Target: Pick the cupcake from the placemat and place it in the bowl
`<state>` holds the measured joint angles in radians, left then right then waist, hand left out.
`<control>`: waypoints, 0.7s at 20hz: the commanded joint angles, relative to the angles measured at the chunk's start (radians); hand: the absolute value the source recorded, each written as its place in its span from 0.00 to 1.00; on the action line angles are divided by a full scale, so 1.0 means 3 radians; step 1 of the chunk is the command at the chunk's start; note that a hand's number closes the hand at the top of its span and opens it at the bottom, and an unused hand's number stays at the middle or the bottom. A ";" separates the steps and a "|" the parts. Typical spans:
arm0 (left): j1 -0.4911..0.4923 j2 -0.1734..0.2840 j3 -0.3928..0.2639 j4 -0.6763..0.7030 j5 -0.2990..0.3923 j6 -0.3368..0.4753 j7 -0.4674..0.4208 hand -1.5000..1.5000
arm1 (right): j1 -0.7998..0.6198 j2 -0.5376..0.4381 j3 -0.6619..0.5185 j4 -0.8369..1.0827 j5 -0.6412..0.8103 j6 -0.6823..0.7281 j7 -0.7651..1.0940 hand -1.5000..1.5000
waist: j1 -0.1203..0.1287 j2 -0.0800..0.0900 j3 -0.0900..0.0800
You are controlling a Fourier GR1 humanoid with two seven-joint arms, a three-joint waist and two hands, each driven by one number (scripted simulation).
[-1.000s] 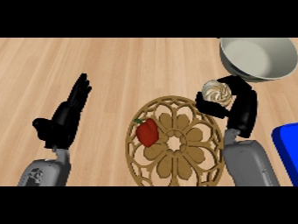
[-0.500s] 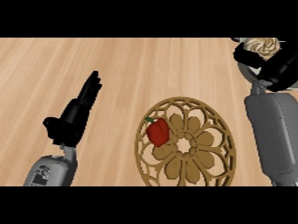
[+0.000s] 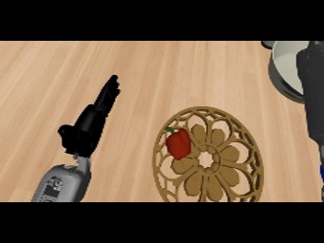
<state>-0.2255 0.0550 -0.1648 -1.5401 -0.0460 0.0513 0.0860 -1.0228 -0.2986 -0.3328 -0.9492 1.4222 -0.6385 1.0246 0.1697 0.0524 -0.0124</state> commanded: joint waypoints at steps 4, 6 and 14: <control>-0.0009 -0.0020 -0.0037 0.0055 -0.0003 -0.0030 -0.0007 0.50 | -0.0747 -0.0292 -0.0218 0.0655 0.0782 0.0316 0.0800 1.00 | 0.0015 0.0001 0.0012; -0.0109 -0.0059 -0.0020 0.0103 -0.0060 0.0057 0.0011 0.50 | -0.0877 -0.0274 -0.0283 0.0782 0.0889 0.0243 0.0907 1.00 | -0.0017 0.0021 0.0023; -0.0035 0.0009 0.0092 0.0107 0.0002 0.0042 0.0027 0.50 | -0.0906 -0.0415 -0.0516 0.1443 0.1407 0.0802 0.1265 1.00 | -0.0119 -0.0006 0.0028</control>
<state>-0.2468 0.0433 -0.1541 -1.5134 -0.0500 0.0662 0.0936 -1.2854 -0.4081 -0.4661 -0.6053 1.7772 -0.4820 1.1990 0.1485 0.0522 -0.0058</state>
